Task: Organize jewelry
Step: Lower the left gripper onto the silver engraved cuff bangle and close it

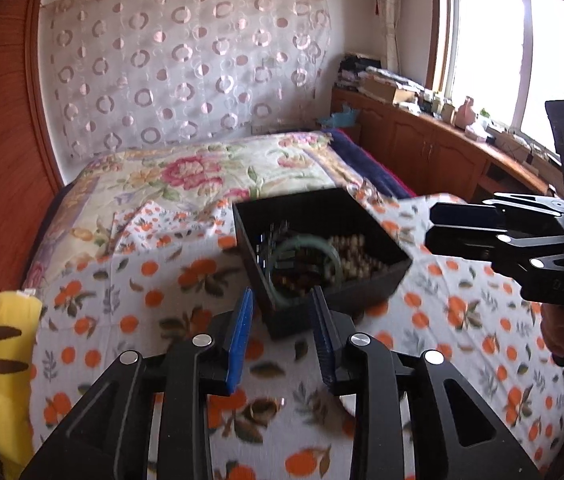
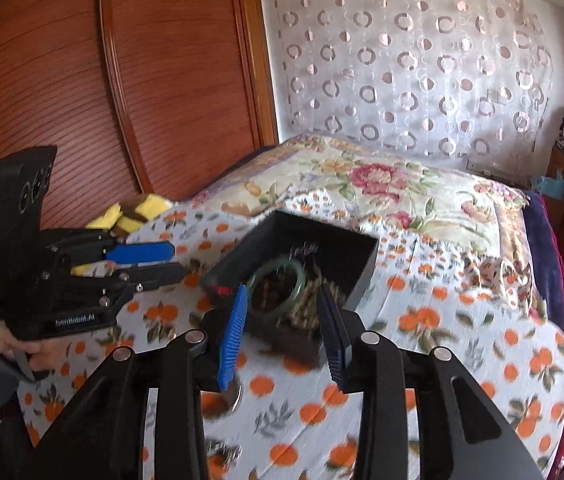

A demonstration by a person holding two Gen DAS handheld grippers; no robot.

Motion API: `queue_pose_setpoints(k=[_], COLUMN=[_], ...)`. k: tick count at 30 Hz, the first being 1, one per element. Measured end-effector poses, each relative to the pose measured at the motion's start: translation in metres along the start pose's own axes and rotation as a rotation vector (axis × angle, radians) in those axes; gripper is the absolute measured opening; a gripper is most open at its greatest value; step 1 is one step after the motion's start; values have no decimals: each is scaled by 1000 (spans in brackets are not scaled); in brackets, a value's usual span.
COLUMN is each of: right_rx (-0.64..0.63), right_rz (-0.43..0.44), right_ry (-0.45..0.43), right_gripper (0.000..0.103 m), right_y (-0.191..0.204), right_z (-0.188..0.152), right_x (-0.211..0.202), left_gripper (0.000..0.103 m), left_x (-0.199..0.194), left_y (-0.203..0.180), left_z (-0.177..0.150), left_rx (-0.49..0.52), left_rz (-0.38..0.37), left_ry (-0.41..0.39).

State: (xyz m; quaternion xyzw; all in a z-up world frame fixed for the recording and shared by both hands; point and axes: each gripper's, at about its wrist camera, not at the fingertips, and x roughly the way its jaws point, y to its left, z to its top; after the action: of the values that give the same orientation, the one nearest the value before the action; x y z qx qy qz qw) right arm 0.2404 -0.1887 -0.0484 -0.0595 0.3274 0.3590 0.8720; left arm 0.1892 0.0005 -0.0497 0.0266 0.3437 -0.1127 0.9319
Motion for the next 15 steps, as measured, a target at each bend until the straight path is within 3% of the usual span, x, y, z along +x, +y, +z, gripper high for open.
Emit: queue_pose_setpoints(k=[7,15], right_rx=[8,25], right_rz=[5,49], right_ry=[92,171], right_gripper=[40,40], right_y=[14,31], right_z=[-41,-73], right_x=[6,14], left_gripper=[67,72], left_x=[3,9], left_y=[1,2], left_z=[-24,-40], left_rx=[11,-4], left_rz=[-7,-16], left_ry=[54,93])
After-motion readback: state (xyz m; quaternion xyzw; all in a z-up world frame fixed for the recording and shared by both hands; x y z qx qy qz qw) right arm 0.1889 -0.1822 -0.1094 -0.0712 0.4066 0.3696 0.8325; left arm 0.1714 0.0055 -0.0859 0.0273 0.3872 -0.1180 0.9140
